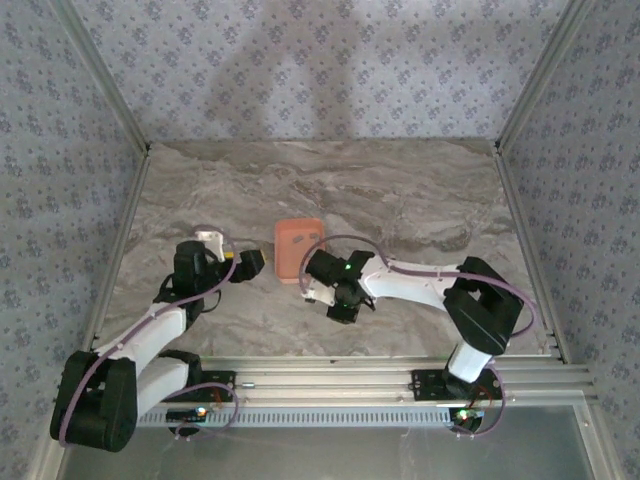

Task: Load the staples into the stapler

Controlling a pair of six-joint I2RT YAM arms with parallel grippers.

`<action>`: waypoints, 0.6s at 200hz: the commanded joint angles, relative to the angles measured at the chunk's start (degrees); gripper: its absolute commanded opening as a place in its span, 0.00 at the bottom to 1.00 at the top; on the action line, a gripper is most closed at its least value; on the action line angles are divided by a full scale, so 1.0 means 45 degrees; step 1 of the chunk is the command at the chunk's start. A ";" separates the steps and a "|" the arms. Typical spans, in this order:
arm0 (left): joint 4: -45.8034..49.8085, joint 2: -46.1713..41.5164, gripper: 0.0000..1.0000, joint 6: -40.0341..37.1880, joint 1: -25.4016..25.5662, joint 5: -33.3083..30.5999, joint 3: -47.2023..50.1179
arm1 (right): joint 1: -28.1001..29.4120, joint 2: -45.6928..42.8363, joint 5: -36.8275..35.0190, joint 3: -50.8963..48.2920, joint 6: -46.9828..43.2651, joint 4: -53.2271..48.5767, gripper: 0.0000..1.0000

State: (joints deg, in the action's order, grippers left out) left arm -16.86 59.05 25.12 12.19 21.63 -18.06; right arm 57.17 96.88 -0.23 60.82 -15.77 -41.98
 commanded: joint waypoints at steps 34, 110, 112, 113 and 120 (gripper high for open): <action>-0.0382 -0.0160 0.95 -0.0290 0.0124 -0.0152 -0.0292 | 0.0104 0.0884 0.0051 -0.0024 -0.0578 -0.0373 0.23; -0.0376 -0.0209 0.95 -0.0378 0.0205 -0.0304 -0.0267 | 0.0026 -0.0011 0.0174 0.0328 0.0429 -0.0738 0.39; -0.0365 -0.0206 0.95 -0.0386 0.0218 -0.0313 -0.0279 | 0.0029 -0.0090 0.0218 0.0361 0.0567 -0.0742 0.40; -0.0369 -0.0209 0.95 -0.0377 0.0220 -0.0313 -0.0271 | 0.0011 -0.0136 0.0242 0.0376 0.0630 -0.0736 0.40; -0.0372 -0.0230 0.95 -0.0377 0.0239 -0.0371 -0.0263 | -0.0022 -0.0423 0.0362 0.0434 0.1199 -0.0713 0.40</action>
State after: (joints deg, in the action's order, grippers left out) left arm -16.93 58.94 24.56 12.67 20.95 -18.06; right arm 57.30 99.77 -0.14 60.69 -16.27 -42.87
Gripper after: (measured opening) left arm 0.947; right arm 0.394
